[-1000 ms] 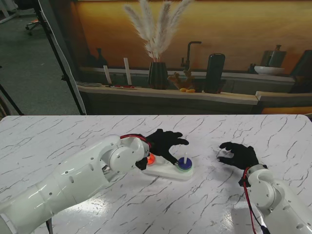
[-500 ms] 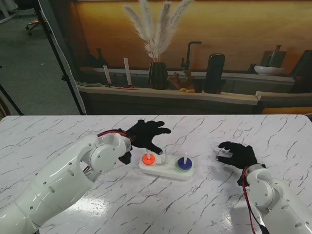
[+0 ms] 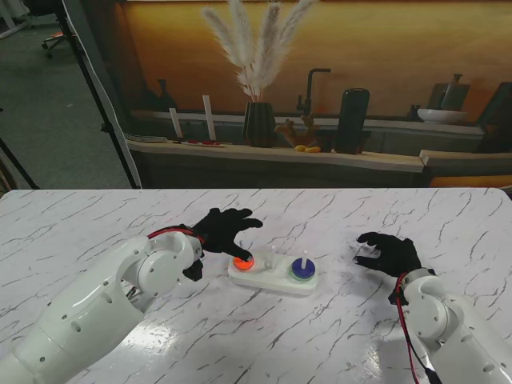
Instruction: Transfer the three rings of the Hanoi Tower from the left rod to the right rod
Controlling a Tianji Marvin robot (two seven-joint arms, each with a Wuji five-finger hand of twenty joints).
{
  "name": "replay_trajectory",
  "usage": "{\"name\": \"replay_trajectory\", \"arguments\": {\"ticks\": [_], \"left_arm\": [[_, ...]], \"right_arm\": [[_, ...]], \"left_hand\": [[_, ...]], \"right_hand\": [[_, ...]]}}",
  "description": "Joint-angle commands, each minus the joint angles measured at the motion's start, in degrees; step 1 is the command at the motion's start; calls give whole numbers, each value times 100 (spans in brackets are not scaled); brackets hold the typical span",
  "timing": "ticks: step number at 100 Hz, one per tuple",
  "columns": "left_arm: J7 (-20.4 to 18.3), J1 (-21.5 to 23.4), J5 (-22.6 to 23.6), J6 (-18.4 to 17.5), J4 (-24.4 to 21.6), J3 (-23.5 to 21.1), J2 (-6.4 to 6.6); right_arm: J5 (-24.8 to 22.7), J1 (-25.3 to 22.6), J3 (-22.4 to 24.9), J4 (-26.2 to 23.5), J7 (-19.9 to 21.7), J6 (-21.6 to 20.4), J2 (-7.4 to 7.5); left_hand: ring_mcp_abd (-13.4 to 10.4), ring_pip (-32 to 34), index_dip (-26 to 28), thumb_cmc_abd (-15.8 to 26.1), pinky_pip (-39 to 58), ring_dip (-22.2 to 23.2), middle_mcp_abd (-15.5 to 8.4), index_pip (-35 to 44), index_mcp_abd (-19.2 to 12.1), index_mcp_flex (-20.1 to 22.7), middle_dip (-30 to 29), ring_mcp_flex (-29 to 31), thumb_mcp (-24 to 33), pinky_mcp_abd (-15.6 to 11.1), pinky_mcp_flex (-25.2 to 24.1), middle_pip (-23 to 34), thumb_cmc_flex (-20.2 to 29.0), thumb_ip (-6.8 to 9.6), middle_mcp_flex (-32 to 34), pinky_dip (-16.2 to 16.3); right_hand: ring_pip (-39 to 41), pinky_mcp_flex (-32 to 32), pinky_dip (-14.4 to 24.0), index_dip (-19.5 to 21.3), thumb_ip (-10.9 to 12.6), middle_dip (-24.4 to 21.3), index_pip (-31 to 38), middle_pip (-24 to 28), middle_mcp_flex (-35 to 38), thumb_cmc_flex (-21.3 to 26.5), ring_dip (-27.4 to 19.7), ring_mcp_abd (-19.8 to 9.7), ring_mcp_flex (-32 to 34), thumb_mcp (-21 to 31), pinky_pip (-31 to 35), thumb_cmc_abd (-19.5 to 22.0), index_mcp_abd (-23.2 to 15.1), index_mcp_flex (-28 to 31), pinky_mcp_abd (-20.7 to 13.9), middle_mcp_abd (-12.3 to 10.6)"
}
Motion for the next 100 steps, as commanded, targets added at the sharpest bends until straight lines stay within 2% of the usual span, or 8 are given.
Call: {"name": "replay_trajectory", "arguments": {"ticks": [1,46,100], "left_arm": [[-23,119,-23,-12,82,-4,3],[200,300,-101,174,367,-12,-30],[227,282,-246,309,582,147,-45]], "right_arm": [[3,-76,-22,19,24,1,-48],[-1,-107,-4,-23,37,17,-47],[-12,-122,-5,-50,64,35,-42]], "left_hand": [[79,-15,81,-132,136,9,73,34,91,-37,3,-29,151,224,-30,-11,-109,120,-19,113],[81,-10,93,-156,219,24,90,-19,106,-84,12,-35,178,236,-42,-25,-100,124,-63,129],[79,-1,99,-226,254,35,104,-40,130,-124,15,-38,244,246,-48,-34,-38,144,-109,119]], "right_hand": [[139,-69,19,70,181,18,99,100,89,77,40,242,100,118,120,-120,48,127,563,-6],[138,-71,19,69,180,18,98,99,87,74,40,246,99,117,120,-118,42,126,563,0],[142,-74,19,68,184,19,97,100,88,68,42,244,102,112,120,-97,53,126,566,-3]]}}
